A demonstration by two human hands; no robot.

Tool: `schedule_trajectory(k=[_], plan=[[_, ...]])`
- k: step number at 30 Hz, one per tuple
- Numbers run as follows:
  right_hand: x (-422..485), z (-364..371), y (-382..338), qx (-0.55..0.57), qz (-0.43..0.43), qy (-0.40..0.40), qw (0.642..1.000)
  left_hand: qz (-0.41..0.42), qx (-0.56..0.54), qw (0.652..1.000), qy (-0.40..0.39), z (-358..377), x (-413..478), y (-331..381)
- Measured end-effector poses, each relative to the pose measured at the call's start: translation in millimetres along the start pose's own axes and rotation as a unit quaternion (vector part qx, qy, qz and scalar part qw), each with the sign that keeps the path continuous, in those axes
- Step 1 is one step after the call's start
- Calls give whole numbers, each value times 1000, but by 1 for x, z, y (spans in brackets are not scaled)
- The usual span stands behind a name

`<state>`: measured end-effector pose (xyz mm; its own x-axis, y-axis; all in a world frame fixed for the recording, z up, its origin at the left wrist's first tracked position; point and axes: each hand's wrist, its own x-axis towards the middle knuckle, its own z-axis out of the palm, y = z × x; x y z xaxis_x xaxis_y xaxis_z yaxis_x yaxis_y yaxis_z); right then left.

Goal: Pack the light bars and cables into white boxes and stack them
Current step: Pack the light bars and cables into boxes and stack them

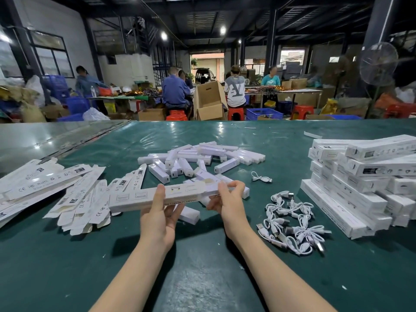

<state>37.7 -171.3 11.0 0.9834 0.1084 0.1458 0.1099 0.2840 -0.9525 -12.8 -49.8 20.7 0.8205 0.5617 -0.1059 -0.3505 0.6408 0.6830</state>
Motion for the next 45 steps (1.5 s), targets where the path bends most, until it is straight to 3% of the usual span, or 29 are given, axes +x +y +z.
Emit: schedule_trajectory(k=[3,7,10,12,14,16,18,22,24,28,31,34,36,39,42,45], plan=[[-6,4,-5,-59,-31,-34,997,-1,-35,999,-5,2,-2,-1],[-18,20,-6,-112,21,-191,975,-12,-61,998,6,3,-5,-2],[-15,20,-9,-136,35,-237,961,-28,-73,997,24,1,-2,2],[-9,15,-15,-87,11,-160,983,-42,-79,996,30,2,-1,4],[4,2,-20,-94,-61,32,993,-56,-85,994,35,1,-1,5],[20,-15,-24,-211,-134,187,950,-64,-89,993,43,0,-1,7],[39,-36,-27,-345,-142,220,901,-72,-88,992,55,0,-2,9],[68,-77,-21,-680,-4,103,726,-96,-72,991,62,3,-7,8],[71,-85,-18,-724,44,71,685,-105,-65,991,58,4,-7,7],[71,-82,-16,-784,29,54,618,-117,-70,989,64,5,-7,9],[72,-82,-17,-780,37,73,621,-129,-68,987,72,5,-8,10],[78,-86,-17,-748,3,69,660,-138,-75,985,76,4,-8,12],[82,-85,-18,-716,36,18,697,-141,-76,984,78,4,-9,13],[87,-83,-22,-695,91,-3,713,-144,-73,984,80,4,-9,13],[86,-84,-21,-739,39,68,669,-150,-75,982,83,3,-9,12],[80,-79,-18,-780,-5,60,623,-157,-80,981,85,4,-8,13]])
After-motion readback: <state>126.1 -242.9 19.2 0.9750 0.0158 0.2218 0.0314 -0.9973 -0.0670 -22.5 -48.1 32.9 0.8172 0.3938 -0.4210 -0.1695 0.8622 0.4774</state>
